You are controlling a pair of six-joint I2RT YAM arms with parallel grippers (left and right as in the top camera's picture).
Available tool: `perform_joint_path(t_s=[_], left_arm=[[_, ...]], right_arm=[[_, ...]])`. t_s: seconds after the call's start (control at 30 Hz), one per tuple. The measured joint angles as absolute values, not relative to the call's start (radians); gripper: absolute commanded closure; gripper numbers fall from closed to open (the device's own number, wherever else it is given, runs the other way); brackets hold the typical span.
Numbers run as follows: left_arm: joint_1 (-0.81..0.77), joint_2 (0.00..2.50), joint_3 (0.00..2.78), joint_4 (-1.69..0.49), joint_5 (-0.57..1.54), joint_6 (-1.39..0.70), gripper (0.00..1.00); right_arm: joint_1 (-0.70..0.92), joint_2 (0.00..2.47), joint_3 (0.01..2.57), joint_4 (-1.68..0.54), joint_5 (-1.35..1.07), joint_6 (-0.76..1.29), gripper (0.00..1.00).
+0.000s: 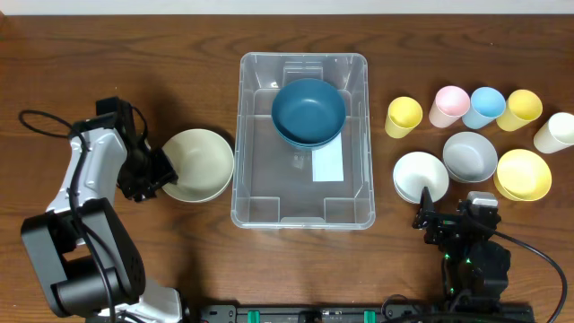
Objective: Pack container
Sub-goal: 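Move the left gripper to the rim of the cream bowl, then grasp and lift the cream bowl over the bin with the left gripper, then lower the cream bowl onto the blue bowls and open the left gripper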
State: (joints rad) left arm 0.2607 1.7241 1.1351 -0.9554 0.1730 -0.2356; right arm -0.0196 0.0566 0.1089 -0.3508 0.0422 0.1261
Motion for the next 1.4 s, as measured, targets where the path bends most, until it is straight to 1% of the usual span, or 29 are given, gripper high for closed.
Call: perform_joint_path(t_s=[0.07,0.1,0.43,0.67,0.8,0.9,1.07,1.23,1.4], left_arm=[[0.261,1.725,1.134,-0.940,0.177,-0.237,0.89],[0.261,1.725,1.134,-0.930,0.177,-0.233,0.94],[0.261,1.718,1.172,-0.941,0.177,-0.229,0.94],[0.260,1.623,1.389,-1.034,0.175,-0.228,0.94],[0.236,1.542,1.534,-1.043,0.172,-0.229,0.94],[0.164,1.484,1.600,-1.039,0.173,-0.229,0.94],[-0.047,1.448,1.617,-1.029,0.191,-0.229,0.94],[-0.218,1.520,1.615,-0.998,0.192,-0.229,0.94],[-0.300,1.656,1.614,-0.908,0.191,-0.232,0.94]], right_arm=[[-0.020,0.057,0.109,-0.351,0.042,0.126,0.01],[-0.020,0.057,0.109,-0.351,0.042,0.126,0.01],[-0.020,0.057,0.109,-0.351,0.042,0.126,0.01],[-0.020,0.057,0.109,-0.351,0.042,0.126,0.01],[-0.020,0.057,0.109,-0.351,0.042,0.126,0.01],[-0.020,0.057,0.109,-0.351,0.042,0.126,0.01],[-0.020,0.057,0.109,-0.351,0.042,0.126,0.01],[-0.020,0.057,0.109,-0.351,0.042,0.126,0.01],[-0.020,0.057,0.109,-0.351,0.042,0.126,0.01]])
